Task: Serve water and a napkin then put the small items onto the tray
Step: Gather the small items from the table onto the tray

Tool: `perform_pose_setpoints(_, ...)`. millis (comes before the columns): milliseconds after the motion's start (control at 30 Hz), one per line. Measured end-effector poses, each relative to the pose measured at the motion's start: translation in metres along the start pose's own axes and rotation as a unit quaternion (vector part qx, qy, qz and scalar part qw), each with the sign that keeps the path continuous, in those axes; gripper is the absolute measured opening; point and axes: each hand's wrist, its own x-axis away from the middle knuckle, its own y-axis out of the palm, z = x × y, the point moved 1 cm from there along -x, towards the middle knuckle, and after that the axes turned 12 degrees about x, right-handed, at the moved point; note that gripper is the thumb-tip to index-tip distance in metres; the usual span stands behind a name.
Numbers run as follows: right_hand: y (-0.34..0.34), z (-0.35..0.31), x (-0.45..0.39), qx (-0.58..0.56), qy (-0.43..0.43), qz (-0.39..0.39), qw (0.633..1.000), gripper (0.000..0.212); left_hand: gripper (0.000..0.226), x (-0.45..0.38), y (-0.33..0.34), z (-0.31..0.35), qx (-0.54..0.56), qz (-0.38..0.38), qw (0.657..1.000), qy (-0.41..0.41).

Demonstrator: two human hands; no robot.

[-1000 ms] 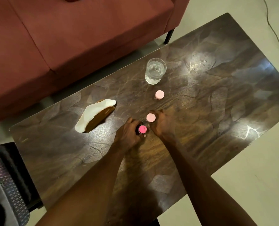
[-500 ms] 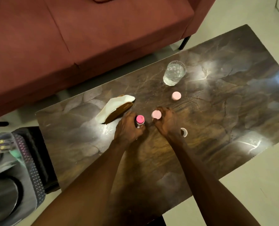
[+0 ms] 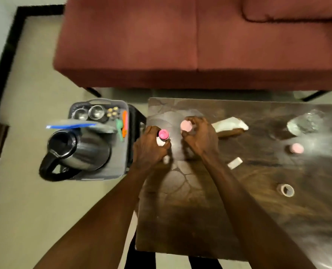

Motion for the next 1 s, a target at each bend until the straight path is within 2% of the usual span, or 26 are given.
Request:
perform_pose_setpoints(133,0.031,-0.058,0.0,0.015,-0.095,-0.068,0.993,0.043,0.03,0.033,-0.044,-0.036,-0.003,0.086,0.992,-0.092)
perform_pose_setpoints(233,0.061,-0.099,0.009,0.039,-0.181,-0.12,0.975,0.041,0.032,0.061,-0.061,-0.068,-0.037,0.141,0.973,-0.179)
perform_pose_setpoints(333,0.091,-0.127,0.015,0.093,-0.252,-0.158,0.95,0.04,0.035,0.083,-0.065,-0.097,-0.075,0.156,0.952,-0.251)
perform_pose_setpoints(433,0.126,-0.143,0.017,0.15,-0.304,-0.183,0.923,0.042,0.036,0.091,-0.066,-0.125,-0.066,0.154,0.938,-0.302)
perform_pose_setpoints(600,0.172,-0.154,0.019,0.212,-0.363,-0.206,0.884,0.039,0.033,0.082,-0.065,-0.154,-0.096,0.127,0.946,-0.281)
perform_pose_setpoints(733,0.194,-0.158,0.014,0.258,-0.39,-0.21,0.859,0.038,0.021,0.064,-0.062,-0.17,-0.135,0.101,0.952,-0.256)
perform_pose_setpoints(867,0.208,-0.161,0.01,0.302,-0.413,-0.199,0.836,0.03,0.027,0.052,-0.056,-0.182,-0.149,0.054,0.96,-0.231)
perform_pose_setpoints(1000,0.217,-0.163,0.008,0.34,-0.432,-0.199,0.811,0.024,0.021,0.048,-0.052,-0.188,-0.172,0.011,0.962,-0.212)
